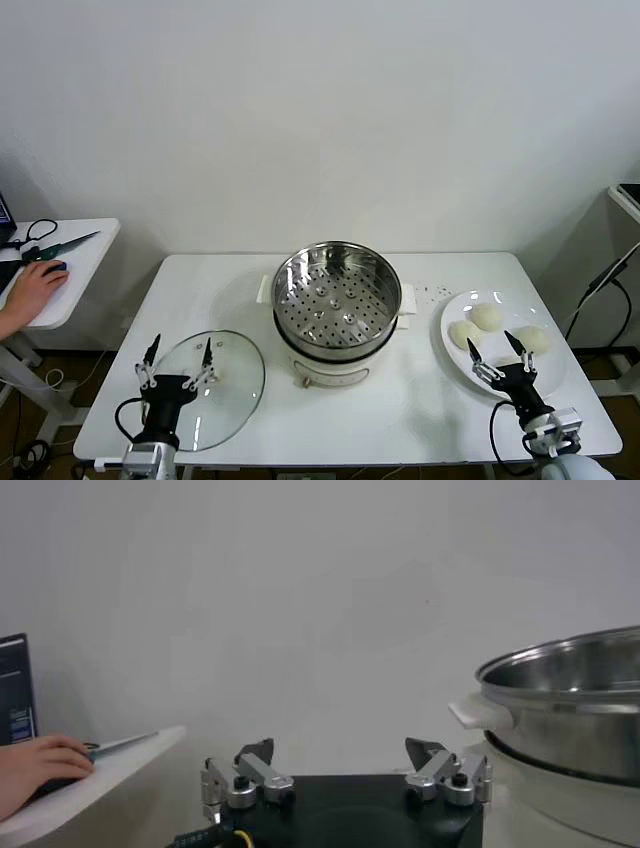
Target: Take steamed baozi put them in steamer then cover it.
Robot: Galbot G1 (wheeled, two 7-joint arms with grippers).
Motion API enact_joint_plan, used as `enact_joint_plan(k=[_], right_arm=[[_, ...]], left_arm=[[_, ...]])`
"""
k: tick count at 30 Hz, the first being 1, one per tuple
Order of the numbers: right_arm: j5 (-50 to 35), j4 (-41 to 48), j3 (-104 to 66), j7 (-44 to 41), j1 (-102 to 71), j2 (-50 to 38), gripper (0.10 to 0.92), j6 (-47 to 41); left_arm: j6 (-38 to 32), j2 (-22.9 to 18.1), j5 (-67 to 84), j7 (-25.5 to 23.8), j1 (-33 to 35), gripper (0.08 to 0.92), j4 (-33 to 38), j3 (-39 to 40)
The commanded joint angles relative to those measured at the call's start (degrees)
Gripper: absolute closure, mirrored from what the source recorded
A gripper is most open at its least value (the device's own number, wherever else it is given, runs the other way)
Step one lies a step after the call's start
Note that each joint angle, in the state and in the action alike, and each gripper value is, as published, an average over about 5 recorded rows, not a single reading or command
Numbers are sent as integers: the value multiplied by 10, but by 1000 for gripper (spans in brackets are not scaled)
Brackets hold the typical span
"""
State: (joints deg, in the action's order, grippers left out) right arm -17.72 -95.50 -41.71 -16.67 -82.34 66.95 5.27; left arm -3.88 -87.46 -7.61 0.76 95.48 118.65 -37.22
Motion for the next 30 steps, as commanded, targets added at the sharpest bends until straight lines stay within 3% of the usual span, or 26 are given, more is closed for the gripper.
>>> enact_joint_plan(k=[1, 7, 13, 21, 26, 30], right_arm=[[33, 9, 5, -49, 51, -66, 203, -58], [110, 69, 59, -245, 148, -245, 203, -116], [204, 191, 226, -436, 341, -383, 203, -86], [277, 292, 553, -481, 632, -432, 203, -22], [285, 340, 738, -479, 778, -413, 203, 1], [300, 387, 785, -479, 817, -374, 203, 10]], left_arm=[[3, 4, -2, 4, 7, 177, 6, 0], [4, 9, -4, 1, 7, 177, 10, -2], [3, 10, -2, 2, 8, 177, 10, -6], [3, 10, 1, 3, 10, 177, 5, -15], [4, 8, 2, 3, 7, 177, 1, -19], [5, 7, 2, 3, 5, 177, -2, -20]])
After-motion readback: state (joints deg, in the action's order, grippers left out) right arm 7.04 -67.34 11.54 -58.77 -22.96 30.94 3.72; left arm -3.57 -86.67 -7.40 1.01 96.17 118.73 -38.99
